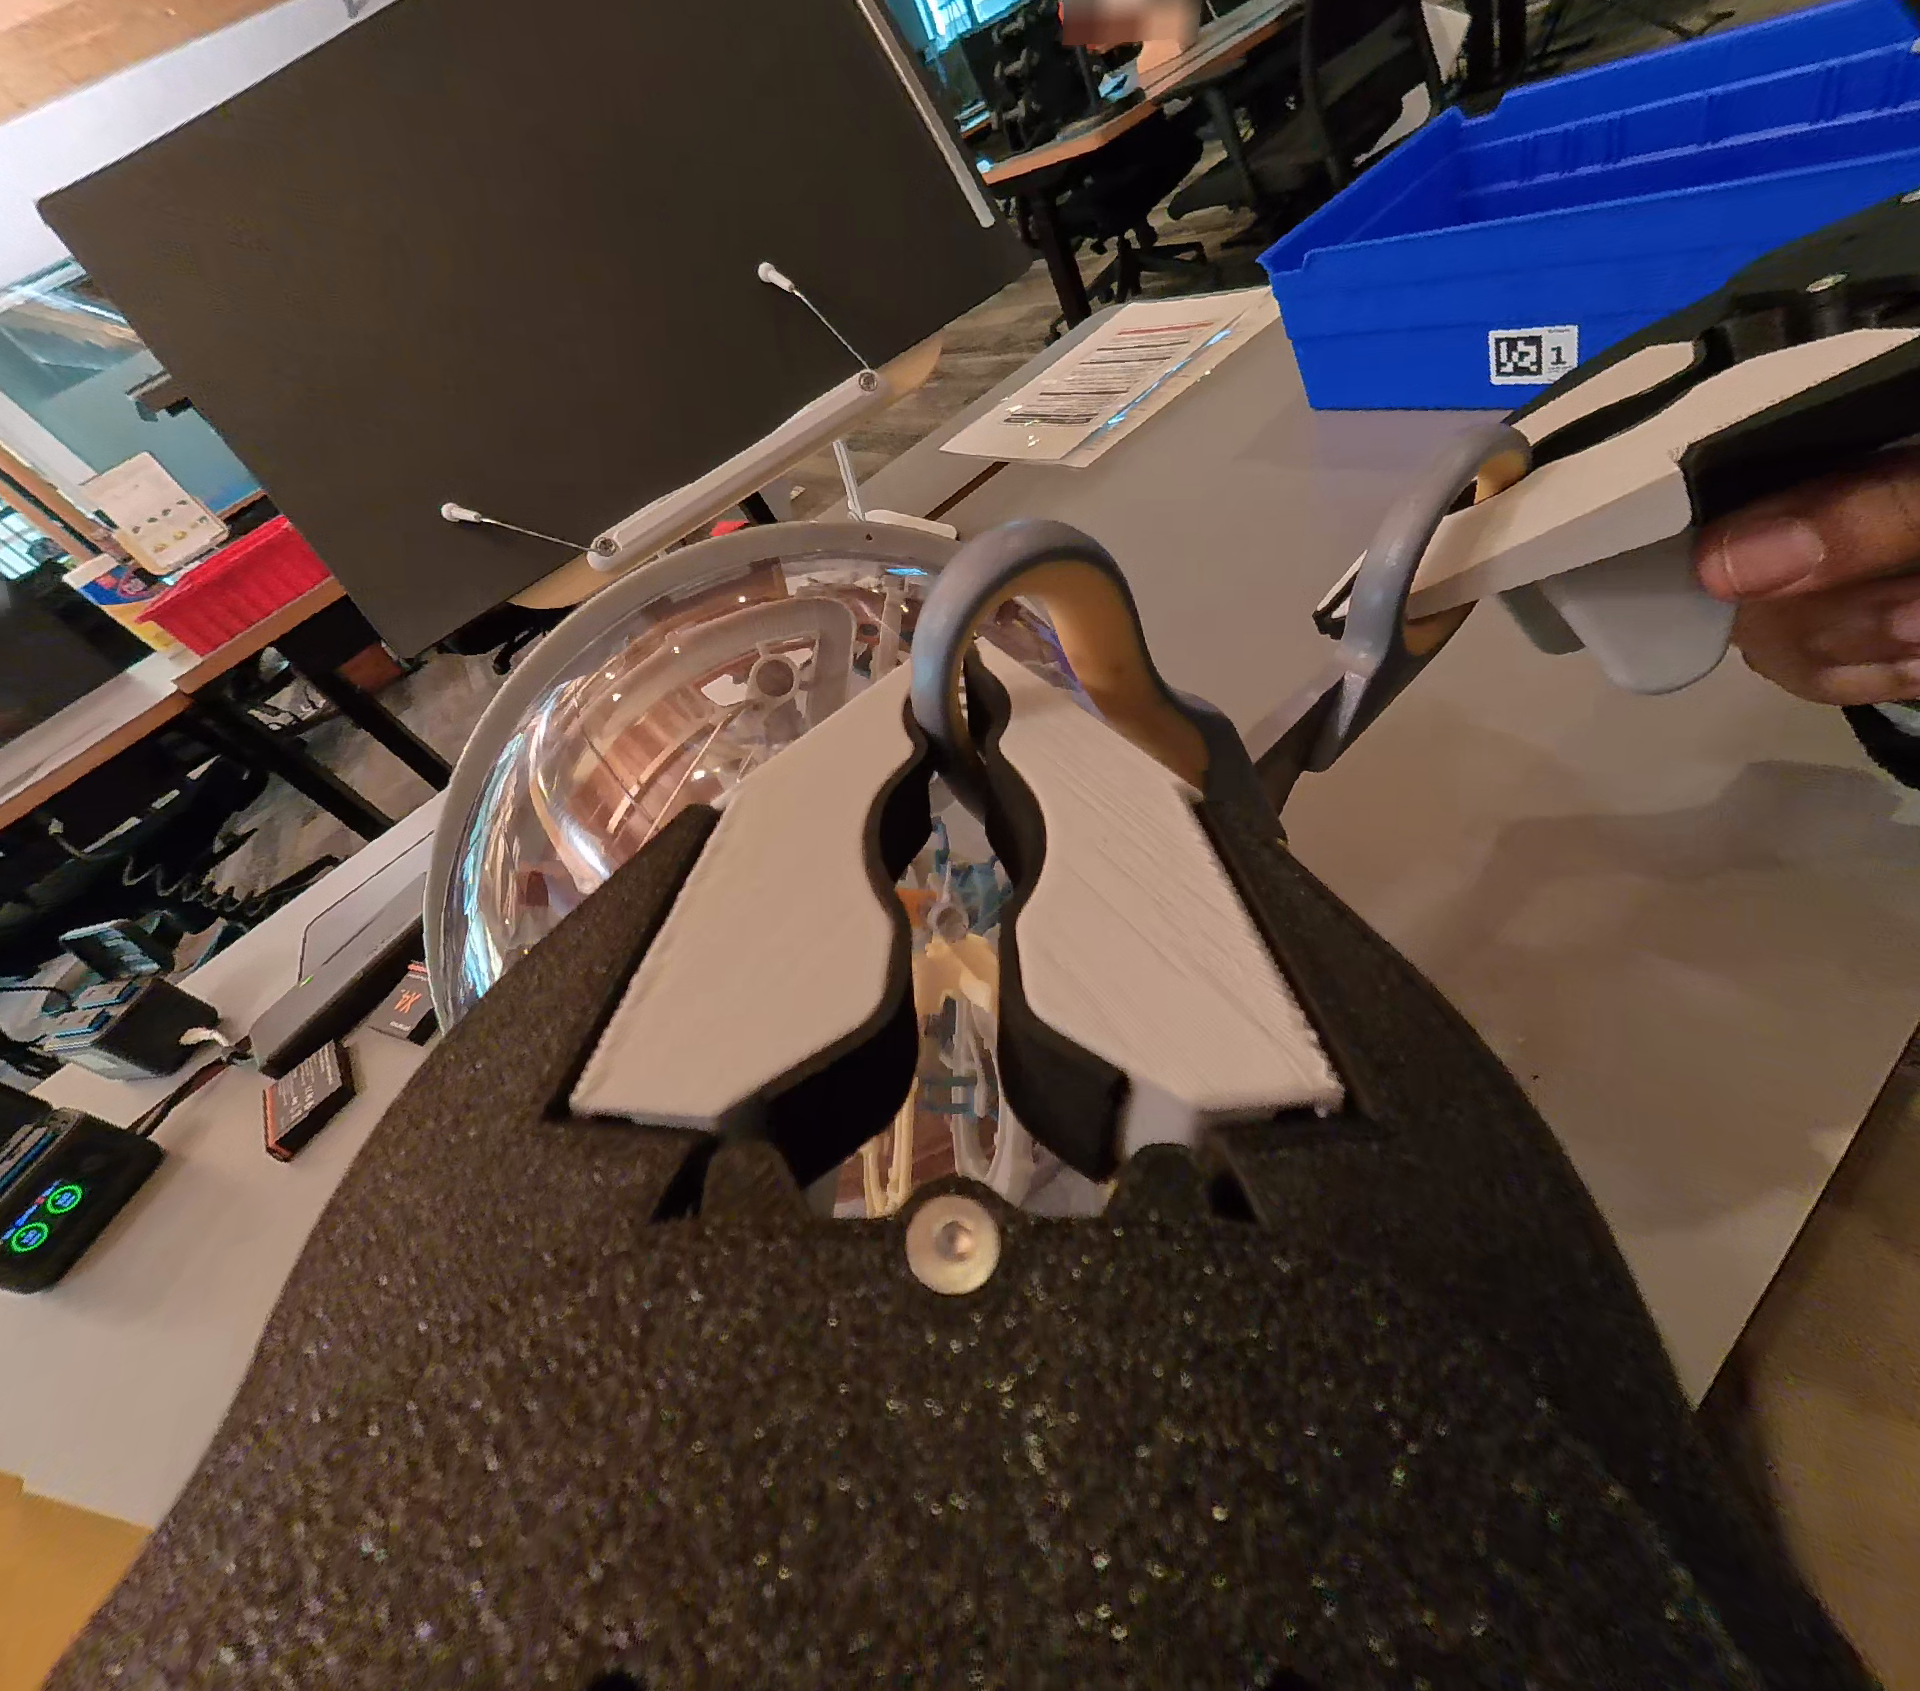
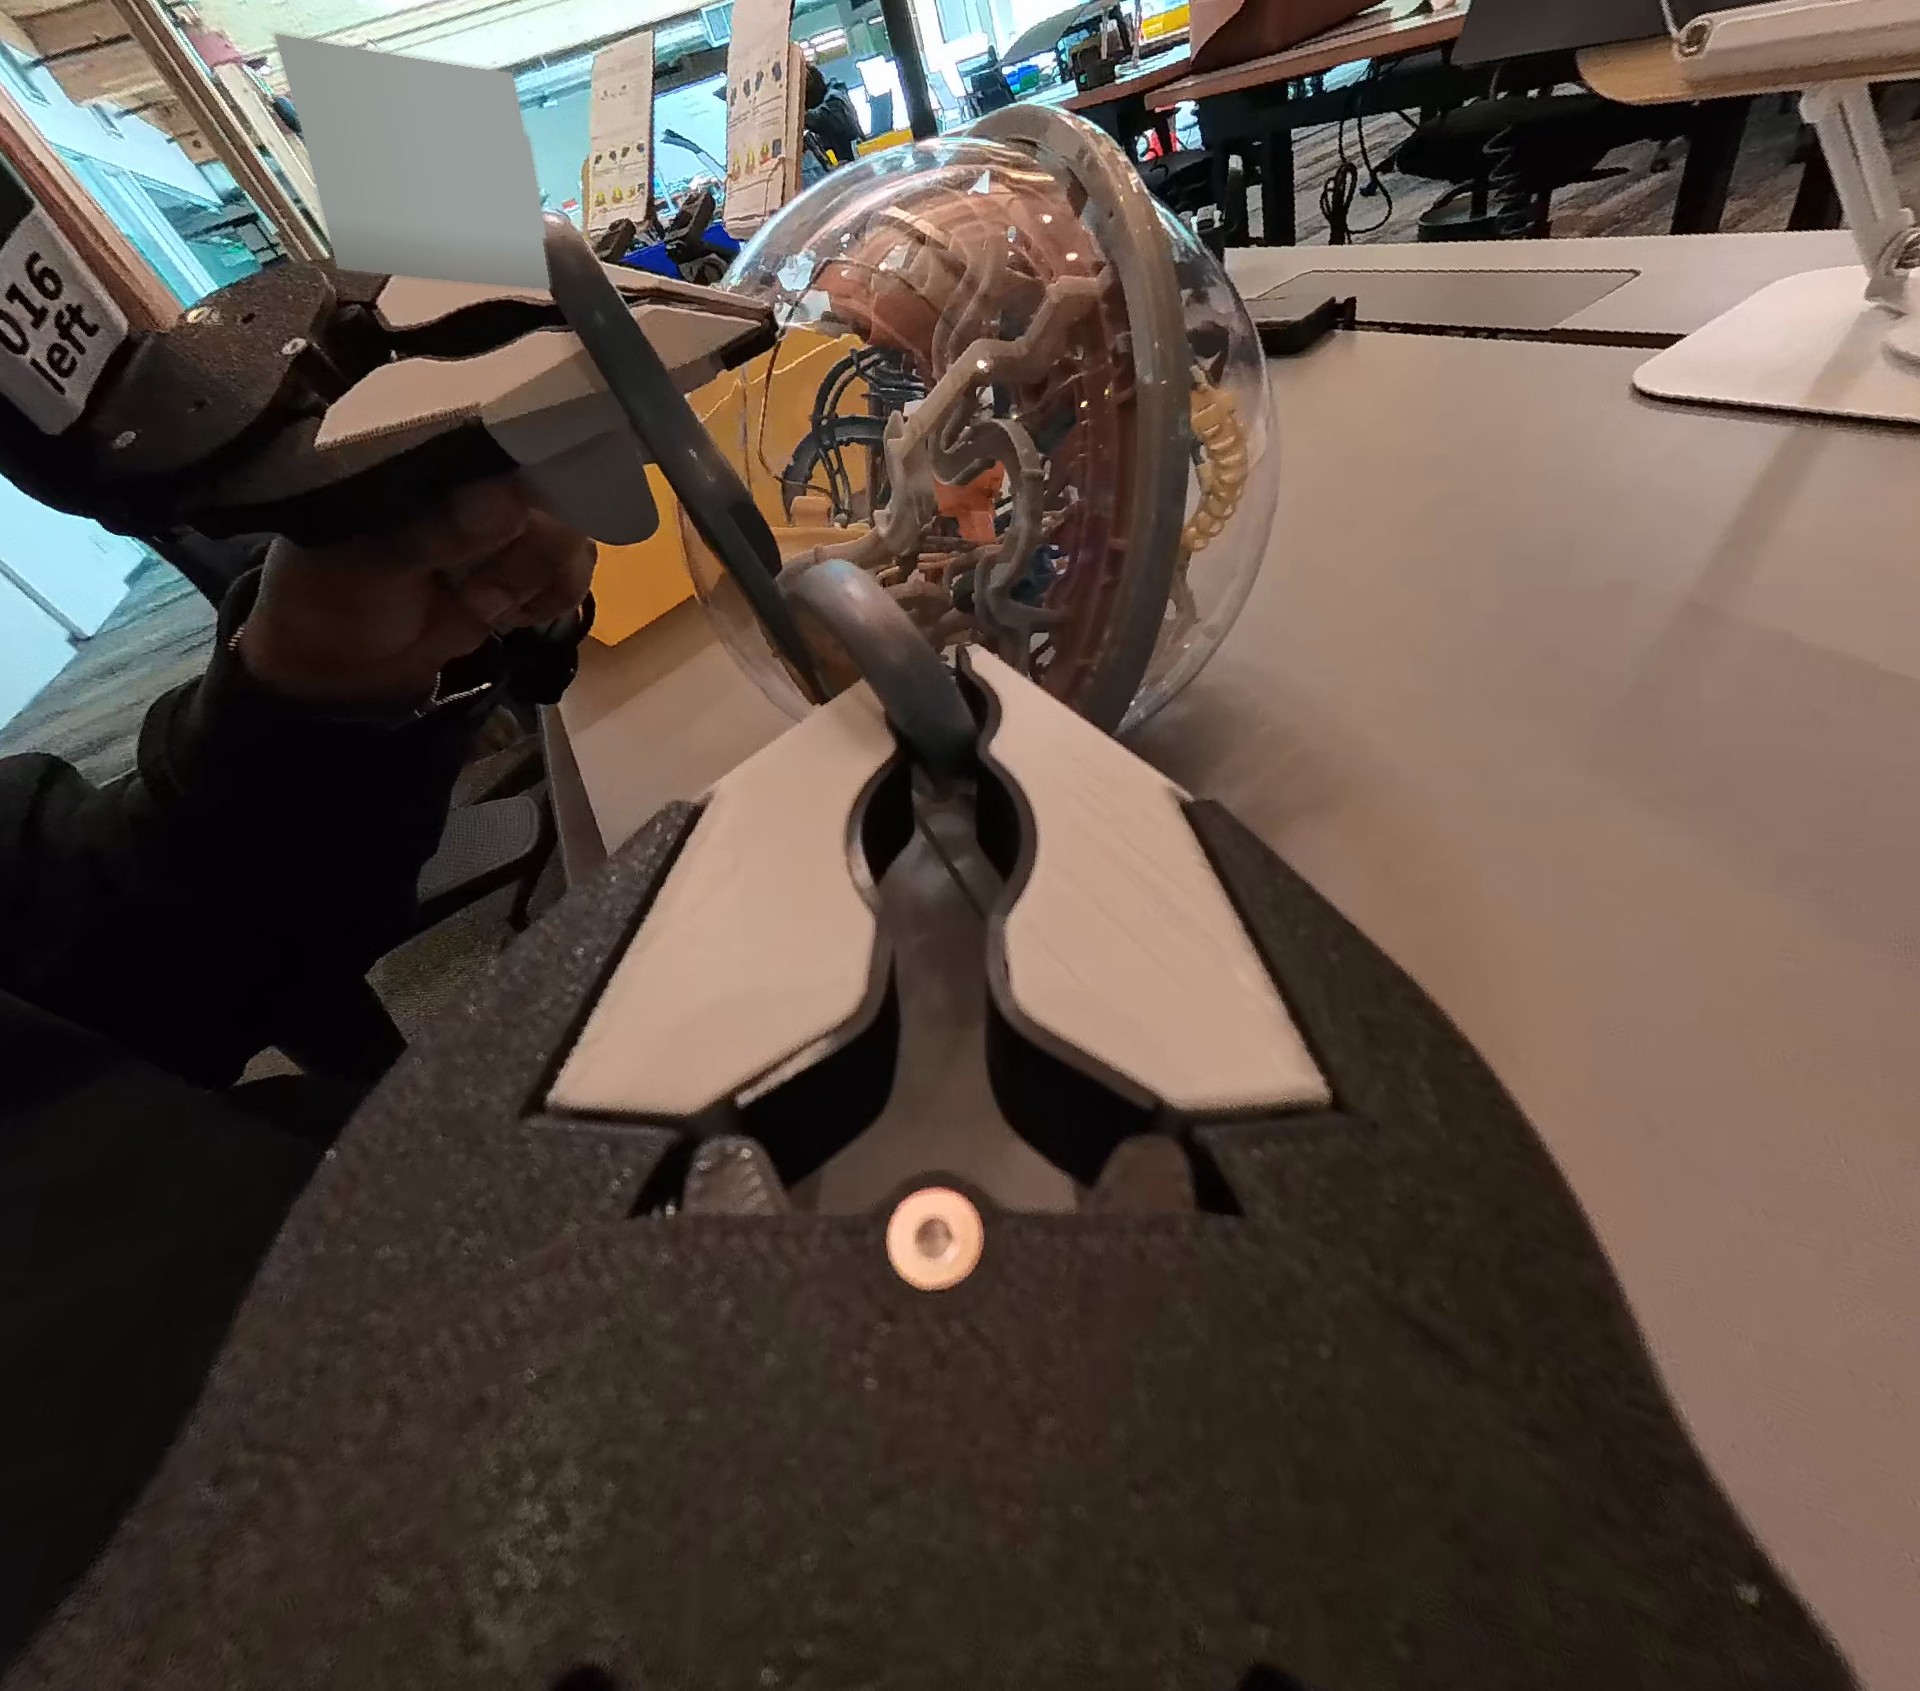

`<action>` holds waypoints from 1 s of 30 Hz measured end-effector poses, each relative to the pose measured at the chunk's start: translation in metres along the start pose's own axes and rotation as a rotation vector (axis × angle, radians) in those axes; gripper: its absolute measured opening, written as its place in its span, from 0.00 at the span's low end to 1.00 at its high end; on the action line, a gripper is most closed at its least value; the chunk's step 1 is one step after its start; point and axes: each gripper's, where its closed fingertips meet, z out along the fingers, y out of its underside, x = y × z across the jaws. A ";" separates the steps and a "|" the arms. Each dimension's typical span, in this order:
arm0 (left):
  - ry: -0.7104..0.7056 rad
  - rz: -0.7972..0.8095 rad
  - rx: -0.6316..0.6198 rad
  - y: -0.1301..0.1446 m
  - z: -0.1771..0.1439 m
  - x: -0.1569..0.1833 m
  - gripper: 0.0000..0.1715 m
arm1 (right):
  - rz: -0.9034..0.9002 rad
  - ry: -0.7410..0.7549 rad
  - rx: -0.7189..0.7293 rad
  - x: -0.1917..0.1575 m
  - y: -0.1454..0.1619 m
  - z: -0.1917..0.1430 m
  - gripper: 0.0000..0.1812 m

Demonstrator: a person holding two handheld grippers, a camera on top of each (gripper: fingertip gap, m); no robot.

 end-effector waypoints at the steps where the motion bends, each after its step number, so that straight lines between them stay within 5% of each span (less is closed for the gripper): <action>1: 0.001 0.002 -0.001 0.000 0.000 0.001 0.00 | 0.006 -0.002 0.002 0.001 0.000 0.000 0.01; 30: -0.011 0.023 -0.010 0.004 -0.001 -0.002 0.00 | 0.047 -0.032 0.057 0.002 0.005 0.009 0.01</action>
